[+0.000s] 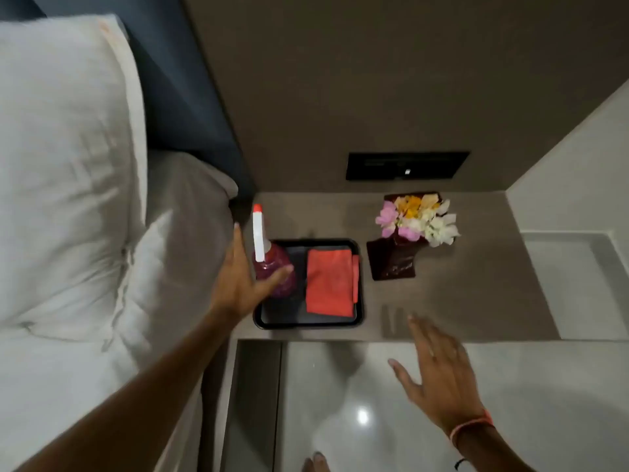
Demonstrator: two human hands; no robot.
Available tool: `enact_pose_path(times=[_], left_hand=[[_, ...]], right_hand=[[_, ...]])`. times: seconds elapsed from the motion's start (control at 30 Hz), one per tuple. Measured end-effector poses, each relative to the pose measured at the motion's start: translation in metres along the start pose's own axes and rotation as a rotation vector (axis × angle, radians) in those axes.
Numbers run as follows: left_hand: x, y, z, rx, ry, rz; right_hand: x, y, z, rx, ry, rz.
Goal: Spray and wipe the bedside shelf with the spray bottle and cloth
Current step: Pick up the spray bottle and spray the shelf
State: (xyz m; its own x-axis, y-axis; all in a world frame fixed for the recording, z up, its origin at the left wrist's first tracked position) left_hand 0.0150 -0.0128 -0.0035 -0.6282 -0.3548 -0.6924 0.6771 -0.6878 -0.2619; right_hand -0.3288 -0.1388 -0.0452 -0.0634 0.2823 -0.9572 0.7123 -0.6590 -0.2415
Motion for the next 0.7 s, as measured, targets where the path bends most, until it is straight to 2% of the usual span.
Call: enact_pose_path(times=[0.1, 0.2, 0.27, 0.37, 0.5, 0.7], left_hand=[[0.014, 0.034, 0.018, 0.153, -0.151, 0.114], [0.022, 0.049, 0.037, 0.230, -0.197, 0.273], [0.023, 0.049, 0.043, 0.295, -0.207, 0.316], [0.030, 0.040, 0.054, 0.391, -0.090, 0.216], [0.043, 0.000, 0.079, 0.599, 0.190, 0.033], [0.083, -0.055, 0.098, 0.699, 0.638, -0.210]], right_hand=[[0.014, 0.017, 0.029, 0.097, 0.033, 0.005], [0.011, 0.031, 0.045, 0.132, 0.052, 0.046], [0.006, 0.040, 0.050, 0.114, 0.068, 0.071], [-0.008, 0.049, 0.060, 0.127, 0.078, 0.099], [-0.025, 0.050, 0.066, 0.133, -0.006, 0.079], [-0.042, 0.037, 0.076, 0.102, -0.040, 0.049]])
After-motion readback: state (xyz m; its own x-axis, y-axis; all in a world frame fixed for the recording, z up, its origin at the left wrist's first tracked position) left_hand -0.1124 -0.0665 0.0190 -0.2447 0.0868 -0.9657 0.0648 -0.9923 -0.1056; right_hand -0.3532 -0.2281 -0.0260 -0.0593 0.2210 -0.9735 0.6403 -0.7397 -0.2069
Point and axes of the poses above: each hand's wrist, its own y-axis towards the middle knuckle, its own x-axis out of the palm, z = x × y, the point moved 2 cm from there along y, towards the middle knuckle, and after that the axes turned 7 degrees about -z, right-handed, at the moved point
